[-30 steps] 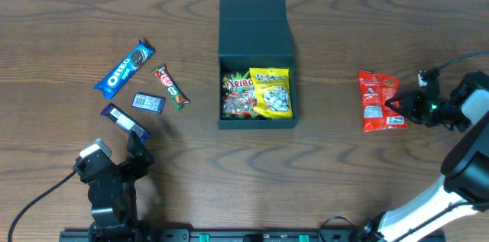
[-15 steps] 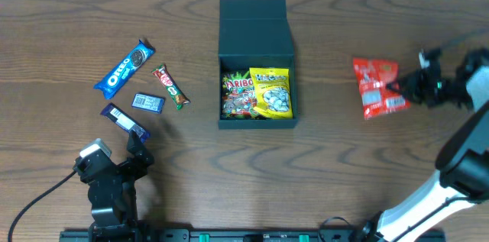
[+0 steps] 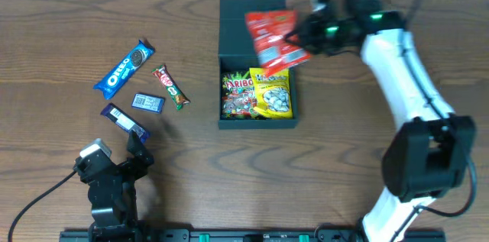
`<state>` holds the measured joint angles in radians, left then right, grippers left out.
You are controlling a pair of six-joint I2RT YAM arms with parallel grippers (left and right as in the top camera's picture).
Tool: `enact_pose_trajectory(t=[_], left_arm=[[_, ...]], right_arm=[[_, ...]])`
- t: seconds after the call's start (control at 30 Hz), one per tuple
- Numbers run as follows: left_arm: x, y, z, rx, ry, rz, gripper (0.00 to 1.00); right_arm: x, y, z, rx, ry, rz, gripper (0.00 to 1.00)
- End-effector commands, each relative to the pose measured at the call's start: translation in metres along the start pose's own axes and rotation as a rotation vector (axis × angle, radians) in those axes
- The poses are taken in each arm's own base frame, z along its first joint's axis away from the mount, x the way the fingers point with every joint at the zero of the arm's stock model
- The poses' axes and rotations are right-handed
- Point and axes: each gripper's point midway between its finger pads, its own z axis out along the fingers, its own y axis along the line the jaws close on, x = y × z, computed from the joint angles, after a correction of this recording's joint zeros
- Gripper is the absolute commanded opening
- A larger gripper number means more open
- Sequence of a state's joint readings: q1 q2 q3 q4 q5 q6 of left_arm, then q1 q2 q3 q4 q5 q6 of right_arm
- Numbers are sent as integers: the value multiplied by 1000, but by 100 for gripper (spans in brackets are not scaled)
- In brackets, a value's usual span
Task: Pack container
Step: 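Lift the red bag over the box and lower it inside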
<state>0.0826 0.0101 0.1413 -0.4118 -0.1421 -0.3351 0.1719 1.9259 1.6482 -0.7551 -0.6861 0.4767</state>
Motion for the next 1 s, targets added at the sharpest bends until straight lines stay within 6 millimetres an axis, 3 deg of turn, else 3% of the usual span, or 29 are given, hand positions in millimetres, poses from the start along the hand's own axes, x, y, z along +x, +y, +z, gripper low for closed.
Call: enact_pose_trajectory(t=[0.0, 0.17, 0.3, 0.53, 0.63, 0.8, 0.97], left_arm=[[7, 6, 3, -23, 12, 21, 95], [7, 6, 3, -23, 12, 21, 95], [7, 6, 3, -23, 12, 21, 95], [7, 6, 3, -23, 12, 21, 95], [7, 6, 3, -23, 12, 21, 95], [7, 6, 3, -23, 12, 21, 95], [7, 6, 3, -23, 12, 21, 95]], right_arm=[[12, 9, 13, 45, -1, 158, 1], [50, 17, 50, 19, 82, 179, 1], [71, 12, 73, 11, 108, 203, 1], [91, 2, 85, 55, 137, 216, 2], [99, -13, 89, 136, 123, 258, 2], [98, -27, 91, 199, 83, 267, 2], [100, -25, 93, 208, 83, 243, 1]])
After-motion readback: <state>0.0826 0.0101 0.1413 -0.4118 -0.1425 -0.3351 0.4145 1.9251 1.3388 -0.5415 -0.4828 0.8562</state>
